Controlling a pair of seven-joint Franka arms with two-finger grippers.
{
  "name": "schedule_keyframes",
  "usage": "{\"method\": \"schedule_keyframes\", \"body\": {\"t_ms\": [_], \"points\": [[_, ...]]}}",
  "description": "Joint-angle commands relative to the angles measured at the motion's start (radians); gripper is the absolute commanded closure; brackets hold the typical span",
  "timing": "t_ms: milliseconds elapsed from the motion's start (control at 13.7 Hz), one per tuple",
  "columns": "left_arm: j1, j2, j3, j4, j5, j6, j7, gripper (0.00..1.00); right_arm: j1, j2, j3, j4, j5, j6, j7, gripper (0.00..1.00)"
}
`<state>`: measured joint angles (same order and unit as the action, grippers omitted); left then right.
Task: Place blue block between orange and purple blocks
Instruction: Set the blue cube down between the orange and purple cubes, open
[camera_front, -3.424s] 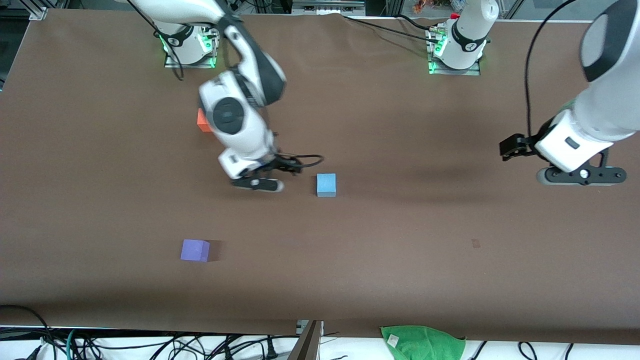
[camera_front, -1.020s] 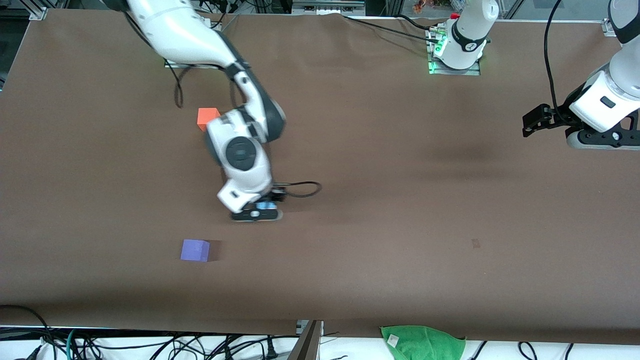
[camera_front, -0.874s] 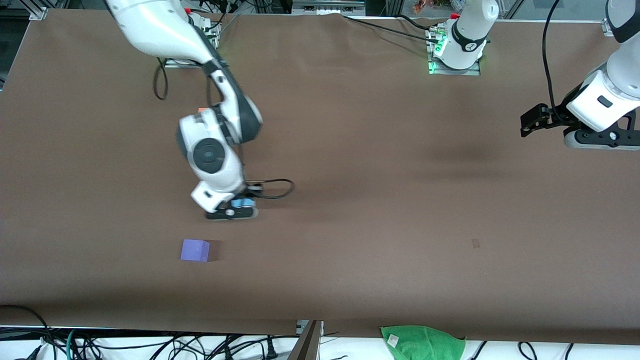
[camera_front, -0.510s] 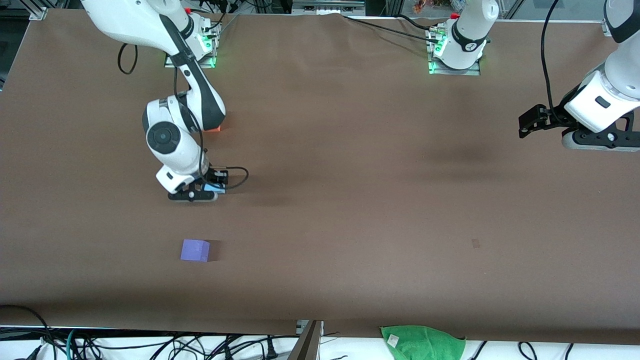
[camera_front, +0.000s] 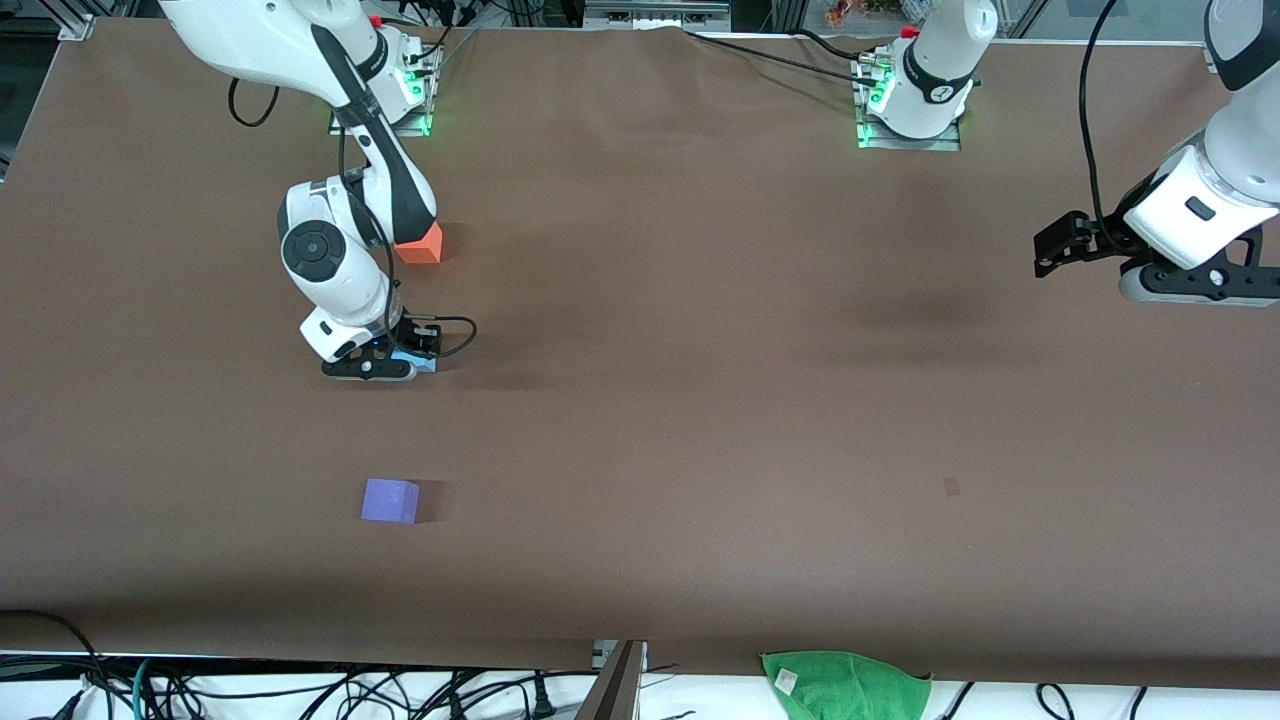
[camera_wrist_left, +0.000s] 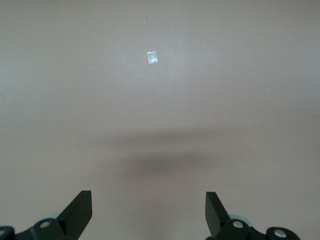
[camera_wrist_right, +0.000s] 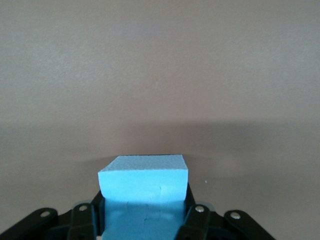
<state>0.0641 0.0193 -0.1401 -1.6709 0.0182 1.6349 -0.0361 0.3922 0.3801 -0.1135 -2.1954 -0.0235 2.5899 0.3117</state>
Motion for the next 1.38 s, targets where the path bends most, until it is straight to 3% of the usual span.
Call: {"method": "schedule_keyframes", "body": {"t_ms": [0,73,146,219,510,728,874,1166,1311], "points": [[-0.007,0.014,-0.009,0.042,0.017,-0.030,-0.016,0.00,-0.019,-0.007,0.002,-0.029,0.013,0.036,-0.025,0.78],[-0.007,0.016,-0.009,0.043,0.019,-0.030,-0.016,0.00,-0.021,-0.006,0.002,-0.027,0.013,0.038,-0.025,0.58],[-0.004,0.016,-0.009,0.043,0.019,-0.030,-0.015,0.00,-0.022,-0.006,0.002,-0.026,0.013,0.039,-0.026,0.11],[-0.004,0.016,-0.007,0.043,0.019,-0.032,-0.016,0.00,-0.024,-0.006,0.002,-0.015,0.013,0.041,-0.023,0.00],[0.005,0.018,-0.007,0.043,0.020,-0.033,-0.013,0.00,-0.033,-0.032,0.003,0.026,0.014,0.023,-0.020,0.00],[0.000,0.019,-0.009,0.045,0.019,-0.033,-0.005,0.00,-0.033,-0.093,0.008,0.058,0.013,-0.065,-0.025,0.00],[-0.003,0.019,-0.009,0.045,0.020,-0.035,-0.005,0.00,-0.030,-0.145,0.032,0.145,0.013,-0.239,-0.020,0.00],[-0.007,0.019,-0.009,0.046,0.020,-0.035,-0.005,0.00,-0.032,-0.170,0.031,0.458,0.019,-0.691,-0.028,0.00],[-0.007,0.019,-0.010,0.045,0.019,-0.036,-0.001,0.00,-0.033,-0.173,0.015,0.604,0.066,-0.895,-0.034,0.00]]}}
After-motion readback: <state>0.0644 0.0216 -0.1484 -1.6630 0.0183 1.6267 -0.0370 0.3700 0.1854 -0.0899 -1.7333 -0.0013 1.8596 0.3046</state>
